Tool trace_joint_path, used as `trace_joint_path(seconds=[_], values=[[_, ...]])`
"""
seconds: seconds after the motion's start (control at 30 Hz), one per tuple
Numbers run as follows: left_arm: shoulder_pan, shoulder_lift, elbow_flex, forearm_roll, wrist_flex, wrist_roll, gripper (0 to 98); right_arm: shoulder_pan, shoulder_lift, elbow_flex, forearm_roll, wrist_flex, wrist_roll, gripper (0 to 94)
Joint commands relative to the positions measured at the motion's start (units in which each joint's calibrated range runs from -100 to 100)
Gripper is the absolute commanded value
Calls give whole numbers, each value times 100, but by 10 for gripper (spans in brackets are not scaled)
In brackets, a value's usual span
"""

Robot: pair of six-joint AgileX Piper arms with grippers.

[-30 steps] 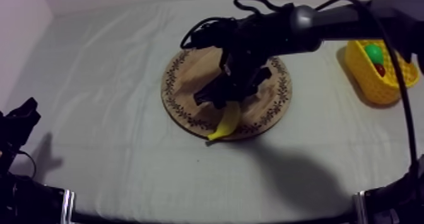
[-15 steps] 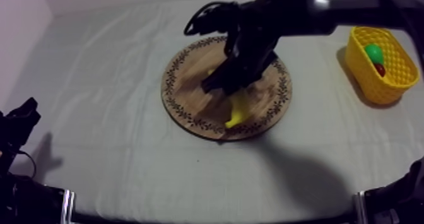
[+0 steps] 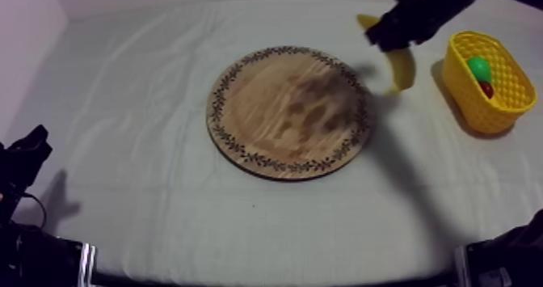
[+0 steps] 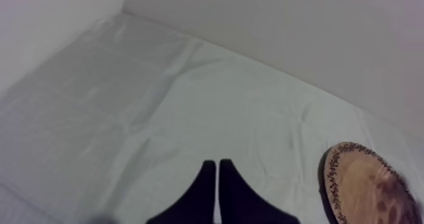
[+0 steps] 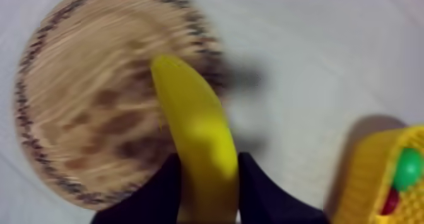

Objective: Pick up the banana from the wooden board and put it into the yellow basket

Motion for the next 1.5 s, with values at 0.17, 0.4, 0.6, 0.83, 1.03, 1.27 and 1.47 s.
trace_joint_path(seconds=[0.17, 0.4, 0.6, 0.83, 1.03, 1.27, 1.47], values=[[-1, 3, 4, 2, -5, 0, 1, 1471, -216, 376, 1, -544, 639, 240], [-1, 3, 4, 2, -5, 0, 1, 2219, -97, 474, -212, -873, 1096, 244], [-1, 3, 4, 2, -5, 0, 1, 2535, 264, 194, -286, -999, 1232, 245], [-1, 3, 4, 2, -5, 0, 1, 2663, 918, -132, -260, -1094, 1230, 259], [-1, 3, 4, 2, -5, 0, 1, 2628, 1233, -127, -75, -1255, 1056, 388], [-1, 3, 4, 2, -5, 0, 1, 2689, 975, -15, -220, -1343, 1060, 328], [-1, 3, 4, 2, -5, 0, 1, 2764, -31, 673, -426, -1558, 1067, 47]])
